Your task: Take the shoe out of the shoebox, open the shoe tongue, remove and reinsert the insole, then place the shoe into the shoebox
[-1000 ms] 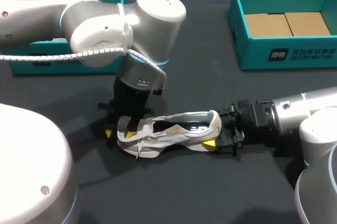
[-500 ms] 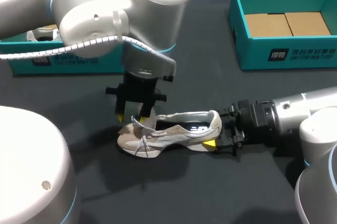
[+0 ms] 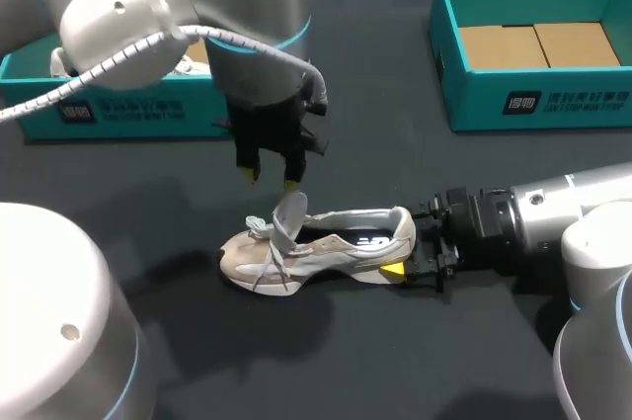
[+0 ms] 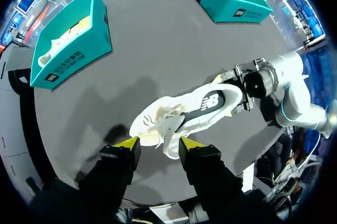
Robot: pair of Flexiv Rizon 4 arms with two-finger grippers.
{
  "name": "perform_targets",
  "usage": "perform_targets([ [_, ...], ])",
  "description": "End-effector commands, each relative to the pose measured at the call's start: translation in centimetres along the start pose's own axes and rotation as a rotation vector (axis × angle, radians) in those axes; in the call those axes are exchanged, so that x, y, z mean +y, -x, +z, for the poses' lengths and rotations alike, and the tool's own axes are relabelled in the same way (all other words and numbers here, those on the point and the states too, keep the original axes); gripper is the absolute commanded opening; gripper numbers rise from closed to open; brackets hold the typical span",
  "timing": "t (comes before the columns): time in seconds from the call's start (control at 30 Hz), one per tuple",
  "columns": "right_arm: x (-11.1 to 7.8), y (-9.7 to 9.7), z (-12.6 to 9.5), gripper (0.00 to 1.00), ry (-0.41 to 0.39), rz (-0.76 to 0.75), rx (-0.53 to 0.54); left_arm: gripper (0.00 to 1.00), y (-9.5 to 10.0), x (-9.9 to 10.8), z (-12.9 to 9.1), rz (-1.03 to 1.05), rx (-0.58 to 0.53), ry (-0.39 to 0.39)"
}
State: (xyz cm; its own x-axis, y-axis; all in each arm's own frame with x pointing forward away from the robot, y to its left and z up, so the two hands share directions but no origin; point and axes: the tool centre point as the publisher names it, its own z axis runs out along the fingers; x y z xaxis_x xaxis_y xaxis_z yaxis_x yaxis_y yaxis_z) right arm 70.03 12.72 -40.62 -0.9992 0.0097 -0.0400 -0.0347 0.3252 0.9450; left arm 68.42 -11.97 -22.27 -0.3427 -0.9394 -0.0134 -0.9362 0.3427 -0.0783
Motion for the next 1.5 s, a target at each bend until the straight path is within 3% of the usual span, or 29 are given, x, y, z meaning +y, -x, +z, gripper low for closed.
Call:
perform_targets([
  [0.03, 0.1, -0.1, 0.0, 0.0, -0.003, -0.001, -0.001, 0.46, -0.1, -0.9, -1.8, 0.217, 0.158, 0.005],
  [0.2, 0.1, -0.1, 0.0, 0.0, -0.003, -0.001, -0.001, 0.37, -1.6, -2.0, -3.4, 0.555, 0.294, 0.059],
  [0.3, 0.1, -0.1, 0.0, 0.0, -0.003, -0.001, -0.001, 0.38, -3.0, -2.6, -3.8, 0.689, 0.314, 0.082],
  [0.43, 0.1, -0.1, 0.0, 0.0, -0.003, -0.001, -0.001, 0.0, -4.8, -2.4, -4.2, 0.878, 0.315, 0.089],
  [0.57, 0.1, -0.1, 0.0, 0.0, -0.003, -0.001, -0.001, 0.0, -6.2, -1.5, -3.6, 1.098, 0.252, 0.033],
  [0.93, 0.1, -0.1, 0.0, 0.0, -0.003, -0.001, -0.001, 0.0, -6.2, -1.5, -3.6, 1.098, 0.252, 0.033],
  [1.13, 0.1, -0.1, 0.0, 0.0, -0.003, -0.001, -0.001, 0.0, -8.2, -1.6, 0.4, 1.211, 0.205, 0.026],
  [1.23, 0.1, -0.1, 0.0, 0.0, -0.003, -0.001, -0.001, 0.0, -9.0, -1.7, 2.5, 1.243, 0.209, -0.019],
  [1.5, 0.1, -0.1, 0.0, 0.0, -0.003, -0.001, -0.001, 0.0, -9.0, -1.7, 2.5, 1.243, 0.209, -0.019],
])
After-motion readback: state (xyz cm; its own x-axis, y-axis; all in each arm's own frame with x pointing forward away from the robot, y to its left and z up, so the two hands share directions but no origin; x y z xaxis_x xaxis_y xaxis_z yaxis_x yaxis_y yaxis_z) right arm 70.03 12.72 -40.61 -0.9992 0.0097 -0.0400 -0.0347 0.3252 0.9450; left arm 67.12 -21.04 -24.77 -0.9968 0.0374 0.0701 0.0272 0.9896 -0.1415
